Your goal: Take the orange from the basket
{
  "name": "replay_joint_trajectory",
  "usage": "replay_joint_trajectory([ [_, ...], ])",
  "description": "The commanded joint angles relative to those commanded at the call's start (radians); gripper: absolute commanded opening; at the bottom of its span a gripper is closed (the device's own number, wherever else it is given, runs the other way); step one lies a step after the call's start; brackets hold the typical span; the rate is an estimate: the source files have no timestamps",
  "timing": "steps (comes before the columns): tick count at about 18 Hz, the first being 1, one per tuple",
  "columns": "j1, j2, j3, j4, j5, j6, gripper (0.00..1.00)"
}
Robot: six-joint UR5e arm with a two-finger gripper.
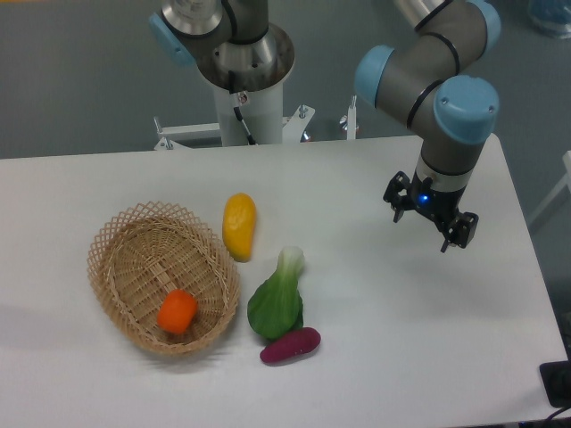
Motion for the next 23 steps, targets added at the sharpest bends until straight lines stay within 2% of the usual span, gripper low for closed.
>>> replay_joint_trajectory([
  [10,-0.026,0.006,-0.006,-0.009,-0.020,-0.012,1.00],
  [12,-0.040,0.018,-0.029,-0.005,-0.023,-0.055,1.00],
  [20,-0.141,0.020,-0.032,-0.003,-0.020,-0.236,1.00],
  [23,-0.207,0.020,-0.029,-0.003,-0.021,-0.325,1.00],
])
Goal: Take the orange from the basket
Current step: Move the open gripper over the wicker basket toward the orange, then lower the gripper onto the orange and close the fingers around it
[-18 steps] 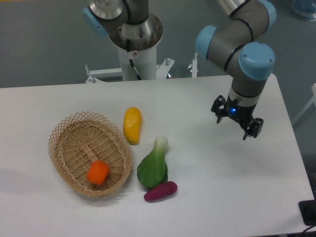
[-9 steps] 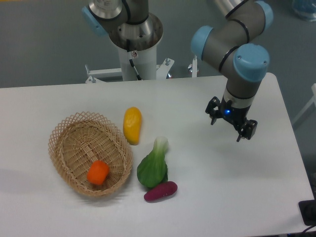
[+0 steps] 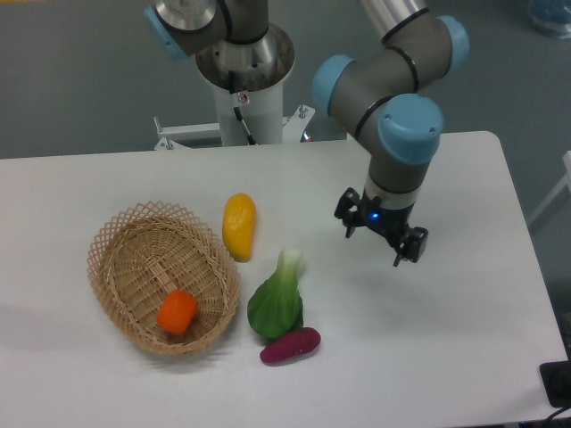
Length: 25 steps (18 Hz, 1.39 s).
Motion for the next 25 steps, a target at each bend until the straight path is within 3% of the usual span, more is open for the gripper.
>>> replay_joint_trajectory([
  [8,-0.150,-0.015,0.012,0.012,-0.017,-0.266,1.00],
  [15,-0.258,-0.026,0.006,0.012,-0.159,-0.276,1.00],
  [25,-0.342,-0.092,0.014,0.043,-0.161,-0.411,1.00],
])
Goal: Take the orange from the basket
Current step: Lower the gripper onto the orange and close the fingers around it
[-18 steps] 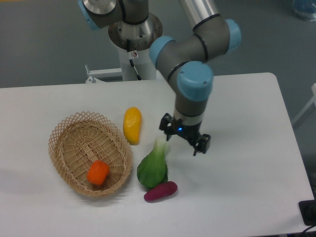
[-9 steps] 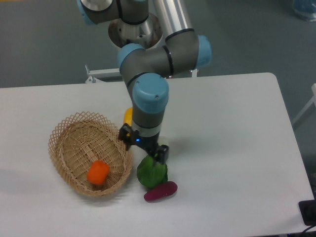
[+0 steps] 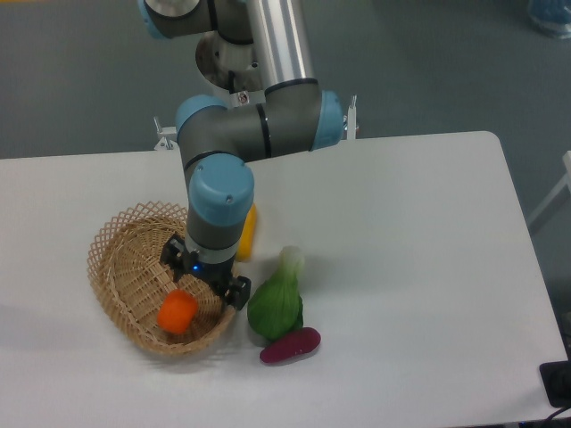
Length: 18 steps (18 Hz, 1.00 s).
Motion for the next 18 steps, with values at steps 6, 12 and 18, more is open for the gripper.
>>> replay_joint_trajectory([
  [6,-0.017,-0.026,0.000,0.002,0.000,-0.041,1.00],
  [12,-0.041,-0.078,0.000,0.077,0.006,-0.087,1.00],
  [18,-0.057,-0.114,0.015,0.077,0.040,-0.091,0.43],
])
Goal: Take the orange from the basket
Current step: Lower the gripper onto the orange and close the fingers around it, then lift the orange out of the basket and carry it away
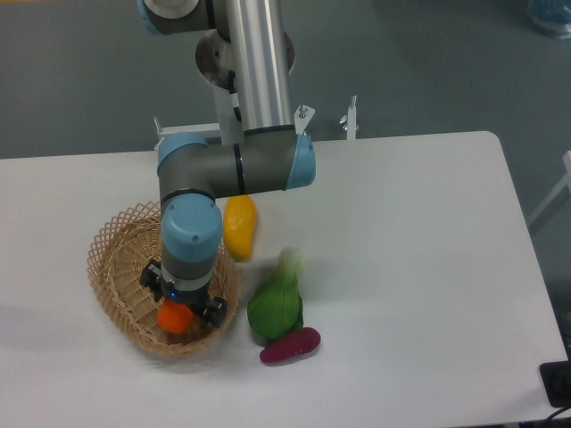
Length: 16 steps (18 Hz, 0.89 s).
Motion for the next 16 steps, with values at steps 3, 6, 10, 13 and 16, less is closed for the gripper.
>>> replay_joint_trajectory([
  [3,0.000,0.002,0.023,-0.012,-0.006,0.002,0.33],
  [6,0.002,0.002,0.049,-0.029,-0.009,0.000,0.33],
  [10,0.049,0.037,0.055,-0.099,-0.024,0.008,0.33],
  [13,0.095,0.058,0.063,-0.141,-0.060,0.015,0.33],
  [16,0.161,0.093,0.066,-0.181,-0.066,0.101,0.33],
])
